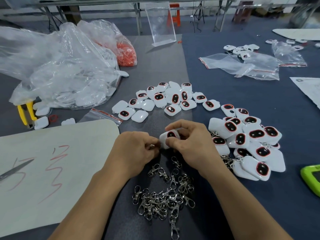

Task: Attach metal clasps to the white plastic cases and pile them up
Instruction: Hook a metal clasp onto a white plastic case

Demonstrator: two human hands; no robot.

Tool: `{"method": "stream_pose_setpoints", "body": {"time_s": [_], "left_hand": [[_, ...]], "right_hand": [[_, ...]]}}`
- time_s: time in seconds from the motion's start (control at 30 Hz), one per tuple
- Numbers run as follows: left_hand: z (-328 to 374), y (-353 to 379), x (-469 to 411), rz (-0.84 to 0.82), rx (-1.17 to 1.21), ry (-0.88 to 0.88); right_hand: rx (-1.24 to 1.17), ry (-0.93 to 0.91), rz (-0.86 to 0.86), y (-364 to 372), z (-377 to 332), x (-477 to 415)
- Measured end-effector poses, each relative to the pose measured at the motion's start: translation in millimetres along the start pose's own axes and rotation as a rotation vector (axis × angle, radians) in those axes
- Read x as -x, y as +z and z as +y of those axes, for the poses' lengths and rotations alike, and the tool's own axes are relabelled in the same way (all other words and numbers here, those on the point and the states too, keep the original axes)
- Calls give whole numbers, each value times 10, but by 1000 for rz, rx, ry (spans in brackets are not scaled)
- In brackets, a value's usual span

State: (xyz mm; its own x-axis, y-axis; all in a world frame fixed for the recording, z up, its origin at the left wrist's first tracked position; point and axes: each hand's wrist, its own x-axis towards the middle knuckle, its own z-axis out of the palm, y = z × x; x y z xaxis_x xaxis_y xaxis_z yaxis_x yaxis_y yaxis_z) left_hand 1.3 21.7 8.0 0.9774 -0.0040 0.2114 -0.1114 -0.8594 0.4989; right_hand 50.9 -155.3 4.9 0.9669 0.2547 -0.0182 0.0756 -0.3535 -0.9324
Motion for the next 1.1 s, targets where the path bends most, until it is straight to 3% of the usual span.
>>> {"method": "stream_pose_setpoints", "body": {"time_s": [0.4,0.73,0.97,1.1], "left_hand": [[18,25,-5,0,95,-66],[106,96,47,54,-89,-110],[122,102,48,167,-31,-118],[77,67,29,220,185,-115]], "right_hand": [[185,-59,-1,-37,-70,20],[184,-18,-41,-53,-57,33],[8,37,-10,-11,5,45],[-318,169,-38,-27,-22,4]]}}
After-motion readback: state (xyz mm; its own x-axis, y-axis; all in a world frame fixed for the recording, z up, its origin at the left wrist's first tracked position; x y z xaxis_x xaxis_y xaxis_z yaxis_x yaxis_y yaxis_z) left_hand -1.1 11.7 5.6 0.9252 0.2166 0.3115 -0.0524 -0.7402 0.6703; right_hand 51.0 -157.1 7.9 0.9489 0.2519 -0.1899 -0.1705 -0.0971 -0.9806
